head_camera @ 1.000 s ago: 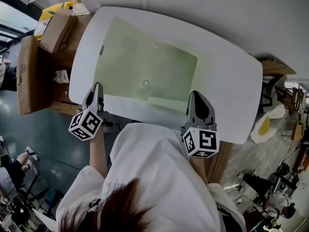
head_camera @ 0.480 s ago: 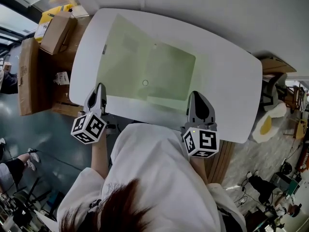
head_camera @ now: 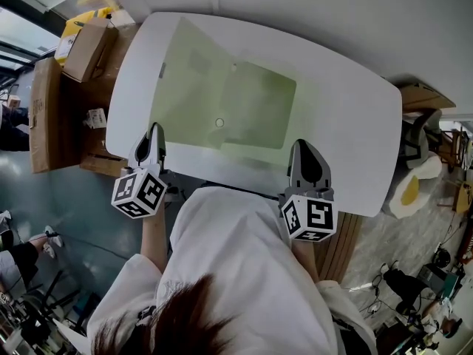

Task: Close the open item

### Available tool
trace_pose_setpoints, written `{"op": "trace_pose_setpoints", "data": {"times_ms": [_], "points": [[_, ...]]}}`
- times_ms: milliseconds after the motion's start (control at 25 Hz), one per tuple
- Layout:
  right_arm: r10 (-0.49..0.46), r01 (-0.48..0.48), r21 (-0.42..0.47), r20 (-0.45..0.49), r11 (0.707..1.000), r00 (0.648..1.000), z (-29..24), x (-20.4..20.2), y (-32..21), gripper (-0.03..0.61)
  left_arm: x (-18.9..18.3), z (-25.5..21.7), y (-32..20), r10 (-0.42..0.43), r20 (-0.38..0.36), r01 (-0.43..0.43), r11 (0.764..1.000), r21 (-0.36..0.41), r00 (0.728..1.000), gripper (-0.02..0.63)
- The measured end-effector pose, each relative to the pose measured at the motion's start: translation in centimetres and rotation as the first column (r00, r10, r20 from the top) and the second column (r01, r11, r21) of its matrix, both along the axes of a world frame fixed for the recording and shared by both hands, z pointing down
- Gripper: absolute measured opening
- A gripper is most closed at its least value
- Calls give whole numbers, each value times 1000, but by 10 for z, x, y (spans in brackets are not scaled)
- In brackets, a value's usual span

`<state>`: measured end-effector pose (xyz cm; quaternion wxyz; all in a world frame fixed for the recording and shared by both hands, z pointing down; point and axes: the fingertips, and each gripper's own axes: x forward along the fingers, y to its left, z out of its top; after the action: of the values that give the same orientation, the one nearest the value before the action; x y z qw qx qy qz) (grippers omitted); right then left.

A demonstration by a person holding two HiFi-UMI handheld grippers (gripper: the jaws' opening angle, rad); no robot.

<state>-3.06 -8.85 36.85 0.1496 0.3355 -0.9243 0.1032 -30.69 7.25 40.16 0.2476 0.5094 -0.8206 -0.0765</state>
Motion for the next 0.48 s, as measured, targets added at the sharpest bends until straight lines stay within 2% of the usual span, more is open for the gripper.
{"op": "trace_pose_setpoints", "data": {"times_ms": [480], "points": [[18,-18,0,32,1000,999,7,33,-3,11,25,-15,-11,6,75,-5,1000,-18,997,9]]}}
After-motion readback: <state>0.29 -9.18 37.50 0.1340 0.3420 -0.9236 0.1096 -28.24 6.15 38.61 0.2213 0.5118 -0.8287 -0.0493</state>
